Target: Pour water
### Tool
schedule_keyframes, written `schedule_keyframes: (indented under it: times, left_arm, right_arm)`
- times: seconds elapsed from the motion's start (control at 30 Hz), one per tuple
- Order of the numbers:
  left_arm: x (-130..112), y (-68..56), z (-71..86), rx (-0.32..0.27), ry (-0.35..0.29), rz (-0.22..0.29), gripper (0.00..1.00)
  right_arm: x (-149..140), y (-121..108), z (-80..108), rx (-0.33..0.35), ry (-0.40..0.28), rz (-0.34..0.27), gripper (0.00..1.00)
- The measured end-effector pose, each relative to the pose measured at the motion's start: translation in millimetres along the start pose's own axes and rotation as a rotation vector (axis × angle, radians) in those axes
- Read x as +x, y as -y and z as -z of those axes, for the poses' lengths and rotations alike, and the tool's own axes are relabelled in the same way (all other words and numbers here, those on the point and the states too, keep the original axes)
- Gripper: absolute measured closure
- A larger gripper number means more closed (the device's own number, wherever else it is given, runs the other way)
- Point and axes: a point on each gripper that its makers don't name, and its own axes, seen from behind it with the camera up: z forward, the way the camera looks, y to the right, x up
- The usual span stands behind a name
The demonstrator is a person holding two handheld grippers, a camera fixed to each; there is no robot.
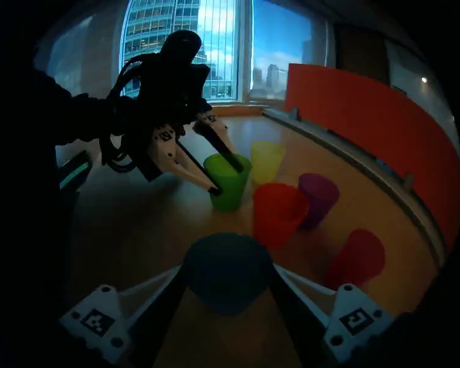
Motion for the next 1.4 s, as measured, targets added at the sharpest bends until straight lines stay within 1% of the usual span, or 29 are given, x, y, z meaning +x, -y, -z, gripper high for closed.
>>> schedule_keyframes:
  times: [0.17, 0.37, 0.67, 0.9, 1.17, 1.4]
  left_arm:
    - [12, -1.5, 8.5, 0.005, -0.035, 0.008, 0.13]
    - [29, 0.9, 19.8, 0.021, -0.087, 0.023, 0.13]
    - [59, 13.1, 38.3, 0.061, -0.162, 0.008, 0.13]
    - [81, 18.7, 51.9, 0.077, -0.212, 0.003, 0.13]
    - [101, 18.6, 64.2, 0.083, -0.258, -0.013, 0.13]
    - [111, 9.9, 69.5, 0.068, -0.287, -0.010, 0.13]
  right_arm:
    - [17, 2, 8.6, -0.010, -0.038, -0.012, 0.09]
    - [36, -1, 17.5, -0.035, -0.076, -0.015, 0.09]
    - [64, -10, 32.6, -0.079, -0.152, -0.027, 0.08]
    - [84, -18, 43.6, -0.110, -0.215, -0.045, 0.09]
    - [107, -23, 54.8, -0.131, -0.280, -0.051, 0.08]
    - [124, -29, 64.2, -0.159, -0.331, -0.049, 0.08]
